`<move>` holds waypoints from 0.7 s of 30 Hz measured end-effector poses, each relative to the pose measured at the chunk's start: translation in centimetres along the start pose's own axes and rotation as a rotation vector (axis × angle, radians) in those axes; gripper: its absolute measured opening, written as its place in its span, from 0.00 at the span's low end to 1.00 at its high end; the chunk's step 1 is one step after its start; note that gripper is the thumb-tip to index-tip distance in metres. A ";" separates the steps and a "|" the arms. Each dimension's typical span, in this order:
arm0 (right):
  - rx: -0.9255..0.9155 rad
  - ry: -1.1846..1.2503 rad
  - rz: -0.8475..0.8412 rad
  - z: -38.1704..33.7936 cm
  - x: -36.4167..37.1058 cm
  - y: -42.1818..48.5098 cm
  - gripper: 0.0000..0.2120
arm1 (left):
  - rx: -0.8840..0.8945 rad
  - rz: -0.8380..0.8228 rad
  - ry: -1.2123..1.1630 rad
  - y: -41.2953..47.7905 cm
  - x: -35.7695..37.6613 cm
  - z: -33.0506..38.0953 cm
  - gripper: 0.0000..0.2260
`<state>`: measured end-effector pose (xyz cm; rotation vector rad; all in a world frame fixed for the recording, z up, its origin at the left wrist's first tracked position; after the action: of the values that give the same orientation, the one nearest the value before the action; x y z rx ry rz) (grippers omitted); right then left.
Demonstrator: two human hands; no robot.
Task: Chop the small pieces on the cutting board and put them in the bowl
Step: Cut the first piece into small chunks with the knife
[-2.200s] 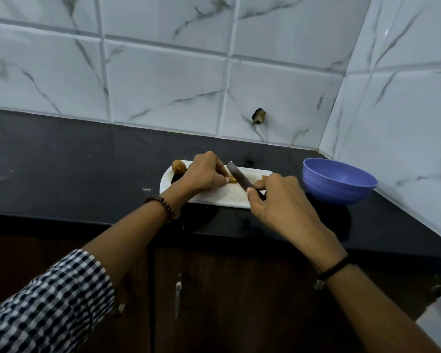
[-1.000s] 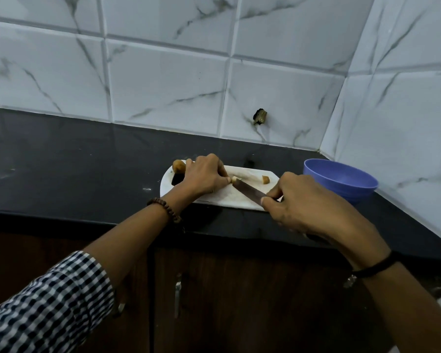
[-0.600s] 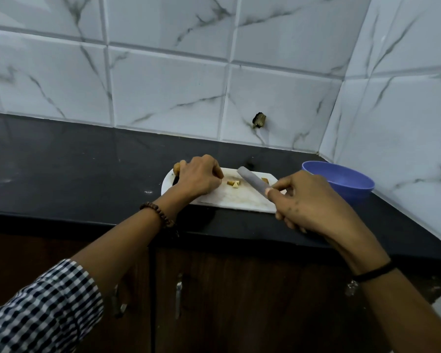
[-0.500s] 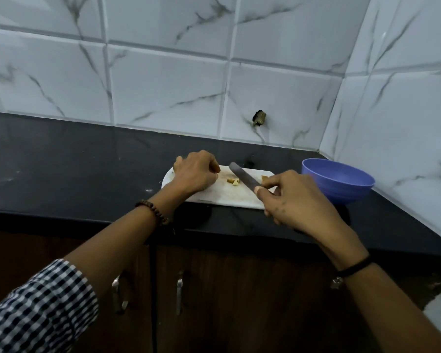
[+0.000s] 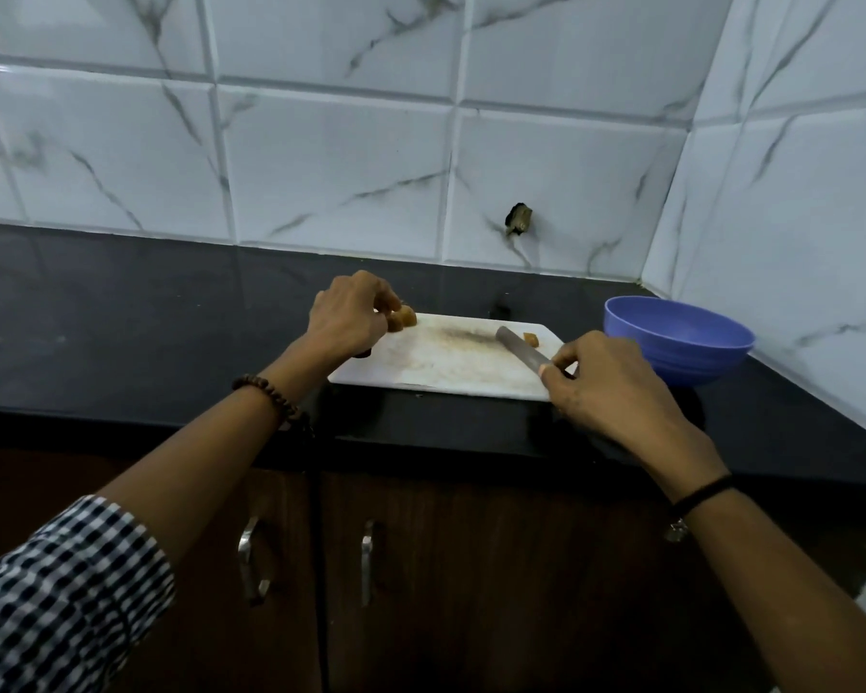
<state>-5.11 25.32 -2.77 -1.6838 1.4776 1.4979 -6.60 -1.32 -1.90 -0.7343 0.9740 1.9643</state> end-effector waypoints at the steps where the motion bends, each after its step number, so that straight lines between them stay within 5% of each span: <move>1: 0.009 0.001 0.002 0.5 -0.1 0.0 0.12 | -0.001 0.000 0.007 0.1 0.2 0.1 0.11; 10: -0.002 0.002 0.098 1.3 -1.0 -0.2 0.14 | 0.067 0.038 0.468 1.8 2.2 1.2 0.14; 21: 0.017 0.004 0.063 2.4 -0.2 0.0 0.12 | 0.098 0.089 0.518 1.7 2.0 2.1 0.09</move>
<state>-6.07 27.42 -3.36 -1.6452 1.5543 1.5109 -9.38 0.60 -1.65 -1.1937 1.4161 1.8185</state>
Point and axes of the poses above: each hand's wrist, its own y-axis towards the middle knuckle, its own x-axis out of the palm, z = x × y, the point moved 9 cm from there along y, towards the middle knuckle, and after that the axes turned 8 degrees about -x, right-handed, at the moved point
